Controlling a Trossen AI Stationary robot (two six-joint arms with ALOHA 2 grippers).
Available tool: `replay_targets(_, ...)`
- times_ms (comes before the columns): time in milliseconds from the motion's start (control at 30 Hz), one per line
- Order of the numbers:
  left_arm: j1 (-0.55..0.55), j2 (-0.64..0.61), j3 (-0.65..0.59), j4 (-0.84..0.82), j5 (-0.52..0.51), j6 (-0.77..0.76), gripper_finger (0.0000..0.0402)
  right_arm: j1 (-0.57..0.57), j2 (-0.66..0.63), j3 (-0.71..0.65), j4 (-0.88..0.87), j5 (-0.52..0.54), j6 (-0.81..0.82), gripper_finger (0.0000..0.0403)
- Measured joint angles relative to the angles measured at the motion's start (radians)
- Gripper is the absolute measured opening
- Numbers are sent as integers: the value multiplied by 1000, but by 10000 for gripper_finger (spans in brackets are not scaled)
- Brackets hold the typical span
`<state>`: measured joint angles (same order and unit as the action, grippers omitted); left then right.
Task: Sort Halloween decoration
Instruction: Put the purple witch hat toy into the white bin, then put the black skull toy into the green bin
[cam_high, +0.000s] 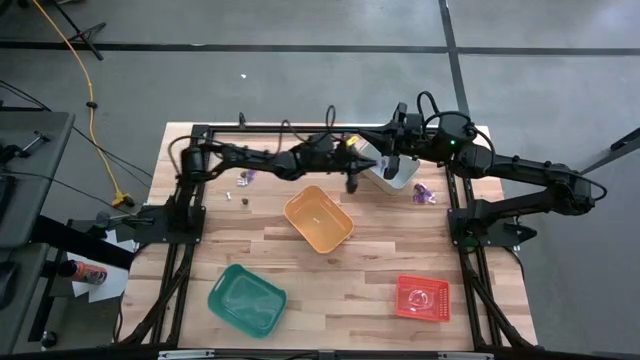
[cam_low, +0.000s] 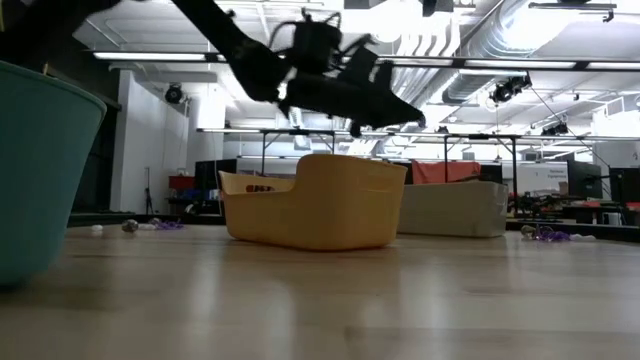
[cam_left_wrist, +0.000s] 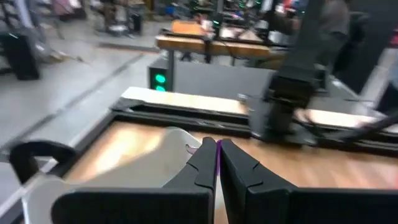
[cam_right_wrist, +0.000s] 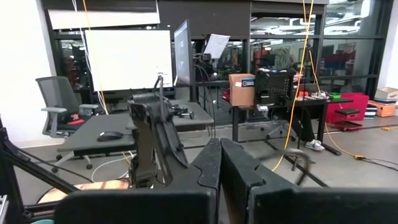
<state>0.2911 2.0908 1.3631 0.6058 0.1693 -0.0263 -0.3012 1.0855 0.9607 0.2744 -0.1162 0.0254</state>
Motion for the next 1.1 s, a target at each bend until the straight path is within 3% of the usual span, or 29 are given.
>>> replay_targets(233,13,118,123,-9,-144,5,7,0,0,0,-8,0,0,2)
replay_targets(733,21,129,136,-96,-209,98,105,0,0,0,-34,-4,0,2)
replay_targets(933,29,-35,136,-388,-285,125,147,0,0,0,-31,-4,-8,2)
replay_targets(1100,78,-241,136,-676,-280,185,158,0,0,0,-30,16,-51,2)
